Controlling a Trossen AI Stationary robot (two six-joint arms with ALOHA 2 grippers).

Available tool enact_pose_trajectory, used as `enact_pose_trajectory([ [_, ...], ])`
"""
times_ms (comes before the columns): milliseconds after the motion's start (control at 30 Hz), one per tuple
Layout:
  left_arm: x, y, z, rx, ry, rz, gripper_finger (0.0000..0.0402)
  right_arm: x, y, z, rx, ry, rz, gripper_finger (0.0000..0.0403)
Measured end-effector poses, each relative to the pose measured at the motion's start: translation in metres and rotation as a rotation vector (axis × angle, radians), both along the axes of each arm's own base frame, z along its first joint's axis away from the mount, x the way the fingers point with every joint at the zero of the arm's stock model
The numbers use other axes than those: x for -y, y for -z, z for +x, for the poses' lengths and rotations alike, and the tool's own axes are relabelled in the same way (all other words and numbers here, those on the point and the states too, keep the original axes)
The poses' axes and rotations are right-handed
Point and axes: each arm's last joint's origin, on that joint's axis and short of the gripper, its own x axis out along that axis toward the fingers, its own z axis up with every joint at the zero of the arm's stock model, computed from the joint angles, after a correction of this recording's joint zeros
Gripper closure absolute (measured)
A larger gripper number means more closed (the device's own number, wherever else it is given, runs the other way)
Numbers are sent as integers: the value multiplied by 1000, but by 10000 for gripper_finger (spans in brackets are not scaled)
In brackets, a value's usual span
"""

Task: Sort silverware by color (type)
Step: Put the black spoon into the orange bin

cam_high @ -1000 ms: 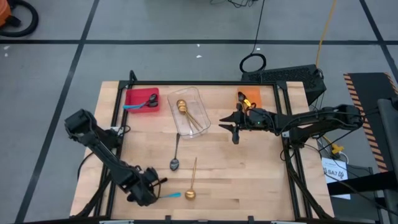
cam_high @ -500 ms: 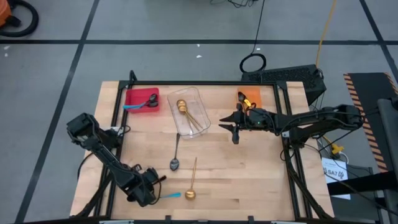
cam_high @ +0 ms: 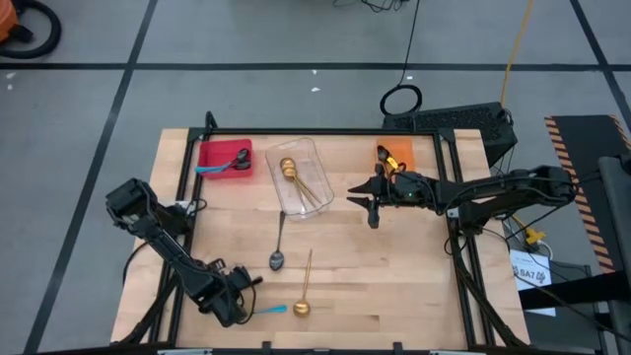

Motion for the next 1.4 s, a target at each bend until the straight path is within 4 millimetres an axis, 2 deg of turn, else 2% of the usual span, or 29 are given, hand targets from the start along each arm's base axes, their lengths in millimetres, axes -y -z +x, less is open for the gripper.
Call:
enact_pose_trajectory([
  [133, 5, -14, 5, -18, 61, 51, 392, 0, 0, 0, 1, 2, 7, 303],
  [367, 14, -69, 24, 52, 299, 161, 393, 0, -5, 3, 24, 8, 88, 303],
  [533, 8, -103, 45, 116, 542, 238, 394, -4, -20, 10, 23, -125, 222, 303],
  [733, -21, -125, 77, 154, 741, 357, 394, -9, -46, 18, -73, -253, 414, 303],
  [900, -54, -128, 100, 125, 852, 431, 394, -21, -66, 21, -160, -344, 386, 303],
  [1000, -76, -129, 116, 136, 863, 449, 394, -32, -78, 21, -206, -366, 298, 303],
  [1200, -119, -134, 150, 285, 751, 471, 394, -49, -86, 17, -301, -247, 41, 303],
  [1400, -149, -137, 164, 354, 697, 453, 394, -59, -87, 15, -317, -140, -112, 303],
])
